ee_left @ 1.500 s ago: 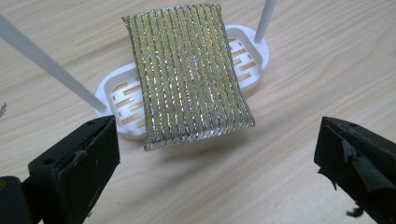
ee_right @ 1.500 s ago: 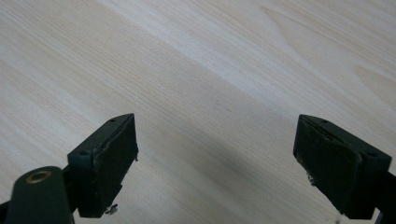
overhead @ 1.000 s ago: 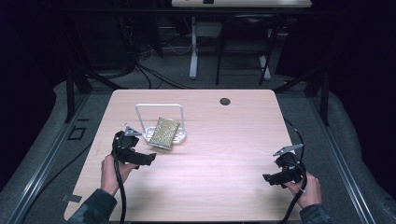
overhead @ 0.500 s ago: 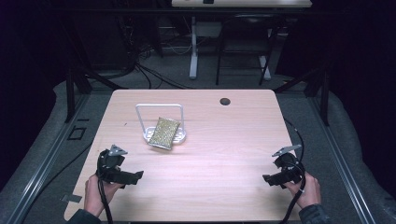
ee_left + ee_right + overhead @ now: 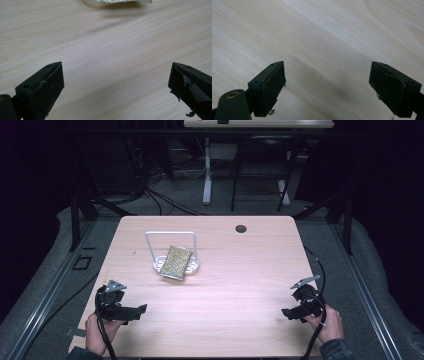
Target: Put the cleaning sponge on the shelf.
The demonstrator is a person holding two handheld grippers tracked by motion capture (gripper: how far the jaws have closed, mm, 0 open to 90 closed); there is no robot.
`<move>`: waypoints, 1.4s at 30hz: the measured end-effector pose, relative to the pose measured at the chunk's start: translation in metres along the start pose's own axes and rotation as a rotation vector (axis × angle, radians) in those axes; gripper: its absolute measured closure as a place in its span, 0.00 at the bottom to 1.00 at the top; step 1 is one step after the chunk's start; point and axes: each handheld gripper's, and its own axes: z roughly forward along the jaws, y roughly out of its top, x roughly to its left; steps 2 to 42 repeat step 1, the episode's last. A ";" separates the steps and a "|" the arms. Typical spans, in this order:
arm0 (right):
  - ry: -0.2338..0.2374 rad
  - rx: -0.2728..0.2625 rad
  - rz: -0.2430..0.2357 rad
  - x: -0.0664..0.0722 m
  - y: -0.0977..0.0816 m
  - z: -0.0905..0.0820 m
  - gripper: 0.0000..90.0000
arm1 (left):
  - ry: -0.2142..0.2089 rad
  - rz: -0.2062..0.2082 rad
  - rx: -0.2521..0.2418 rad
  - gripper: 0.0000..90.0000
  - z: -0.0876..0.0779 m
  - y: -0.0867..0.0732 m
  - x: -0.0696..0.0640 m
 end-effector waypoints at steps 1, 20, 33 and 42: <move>0.002 0.001 0.001 0.000 0.000 0.001 0.15 | 0.005 0.003 -0.005 0.00 0.000 0.000 0.000; 0.002 0.001 0.001 0.000 0.000 0.001 0.15 | 0.005 0.003 -0.005 0.00 0.000 0.000 0.000; 0.002 0.001 0.001 0.000 0.000 0.001 0.15 | 0.005 0.003 -0.005 0.00 0.000 0.000 0.000; 0.002 0.001 0.001 0.000 0.000 0.001 0.15 | 0.005 0.003 -0.005 0.00 0.000 0.000 0.000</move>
